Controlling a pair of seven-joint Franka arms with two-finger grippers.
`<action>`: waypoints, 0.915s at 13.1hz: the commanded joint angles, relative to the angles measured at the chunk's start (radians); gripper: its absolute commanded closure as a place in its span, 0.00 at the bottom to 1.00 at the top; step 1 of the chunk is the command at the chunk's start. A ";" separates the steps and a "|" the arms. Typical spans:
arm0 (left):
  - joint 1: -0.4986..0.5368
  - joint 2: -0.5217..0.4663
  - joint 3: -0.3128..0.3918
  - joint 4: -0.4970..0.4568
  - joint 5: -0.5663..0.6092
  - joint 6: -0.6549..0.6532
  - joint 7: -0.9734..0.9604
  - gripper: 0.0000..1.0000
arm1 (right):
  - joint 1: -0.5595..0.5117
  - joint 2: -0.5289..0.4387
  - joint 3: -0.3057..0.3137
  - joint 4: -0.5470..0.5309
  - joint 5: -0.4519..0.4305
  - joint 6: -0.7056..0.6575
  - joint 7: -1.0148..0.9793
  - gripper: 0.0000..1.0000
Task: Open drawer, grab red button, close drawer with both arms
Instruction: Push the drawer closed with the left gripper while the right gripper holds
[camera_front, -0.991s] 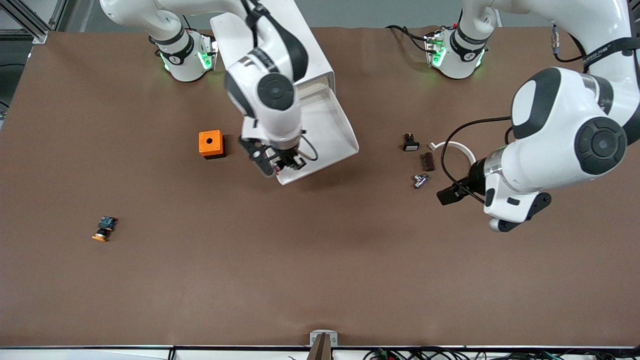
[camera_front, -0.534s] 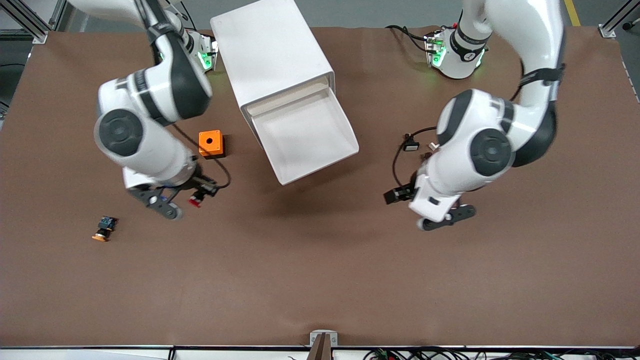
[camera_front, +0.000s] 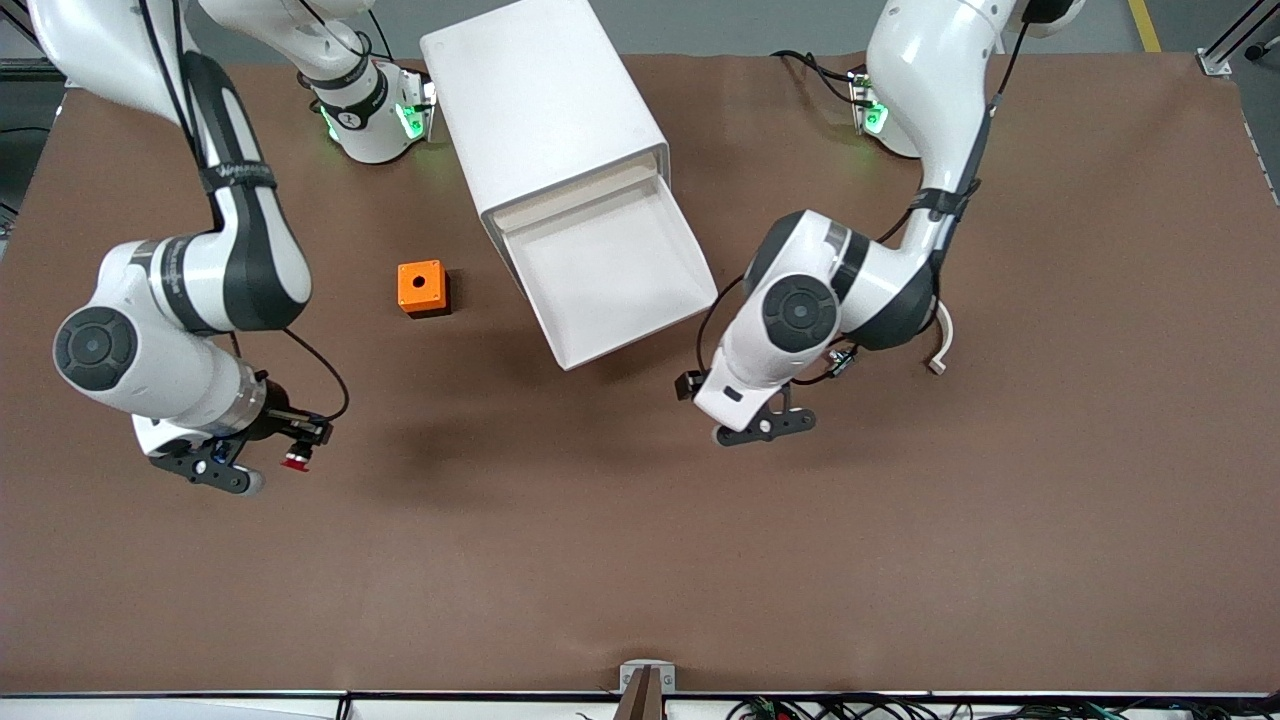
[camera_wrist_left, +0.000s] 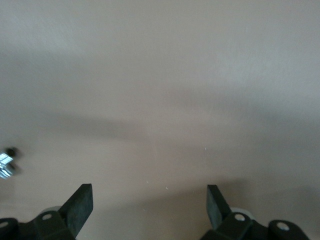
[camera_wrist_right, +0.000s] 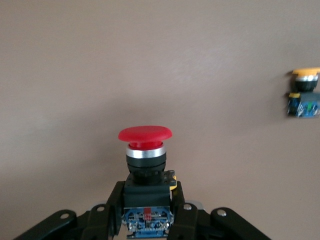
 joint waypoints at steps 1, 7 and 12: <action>-0.064 0.018 -0.001 -0.004 0.006 0.007 -0.066 0.00 | -0.077 0.010 0.022 -0.054 -0.011 0.073 -0.099 1.00; -0.095 0.018 -0.122 -0.028 0.006 -0.012 -0.242 0.00 | -0.134 0.082 0.022 -0.056 -0.011 0.144 -0.131 1.00; -0.095 0.017 -0.250 -0.051 0.006 -0.041 -0.399 0.00 | -0.180 0.136 0.022 -0.059 -0.009 0.198 -0.183 1.00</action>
